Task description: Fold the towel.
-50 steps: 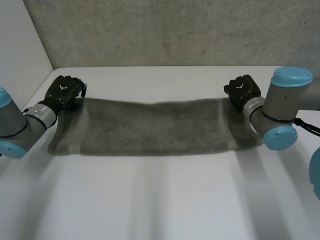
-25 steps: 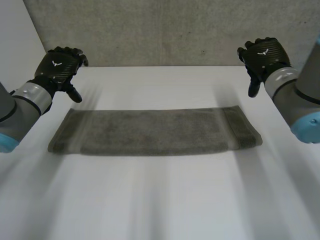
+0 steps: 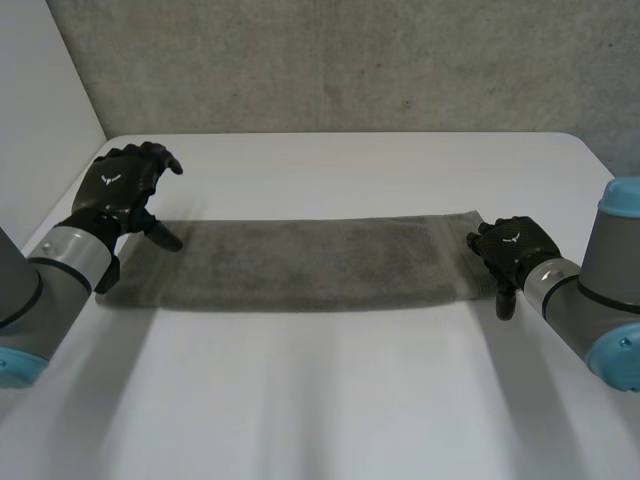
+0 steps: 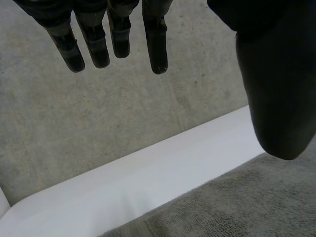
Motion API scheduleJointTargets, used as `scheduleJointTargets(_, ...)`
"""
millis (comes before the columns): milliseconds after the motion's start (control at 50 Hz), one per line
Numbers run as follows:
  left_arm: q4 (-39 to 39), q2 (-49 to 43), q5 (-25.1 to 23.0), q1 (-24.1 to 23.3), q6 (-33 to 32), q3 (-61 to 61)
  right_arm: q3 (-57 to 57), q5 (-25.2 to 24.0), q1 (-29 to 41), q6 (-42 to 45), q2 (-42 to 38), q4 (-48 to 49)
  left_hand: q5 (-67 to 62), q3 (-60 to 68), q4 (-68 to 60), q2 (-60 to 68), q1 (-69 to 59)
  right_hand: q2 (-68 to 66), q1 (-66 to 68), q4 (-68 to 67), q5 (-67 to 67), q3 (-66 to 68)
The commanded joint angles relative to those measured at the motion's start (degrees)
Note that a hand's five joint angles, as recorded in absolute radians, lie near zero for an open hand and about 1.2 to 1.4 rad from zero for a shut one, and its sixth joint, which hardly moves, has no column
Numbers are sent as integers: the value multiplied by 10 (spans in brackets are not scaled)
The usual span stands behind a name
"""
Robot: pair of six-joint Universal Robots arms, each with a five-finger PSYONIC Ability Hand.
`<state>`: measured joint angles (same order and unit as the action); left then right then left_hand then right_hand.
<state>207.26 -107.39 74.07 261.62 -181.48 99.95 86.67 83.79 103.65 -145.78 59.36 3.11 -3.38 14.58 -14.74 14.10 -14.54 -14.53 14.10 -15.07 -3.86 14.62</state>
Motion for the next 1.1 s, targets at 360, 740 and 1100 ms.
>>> scheduleJointTargets(360, 126, -6, 13, 6, -1, 65, -19, -19, -19, 1, -79, 99, 32, -44, 45, -39, 43, -653, 658, -648, -660, 652)
scheduleJointTargets(740, 128, -6, 21, 8, 0, 68, -37, -21, -226, 167, -25, 85, 32, -44, 45, -39, 43, -655, 659, -649, -661, 654)
scheduleJointTargets(1100, 128, -12, 38, 8, 0, 68, -66, 76, 58, 113, 81, 135, 32, -44, 45, -39, 43, -655, 659, -649, -661, 654)
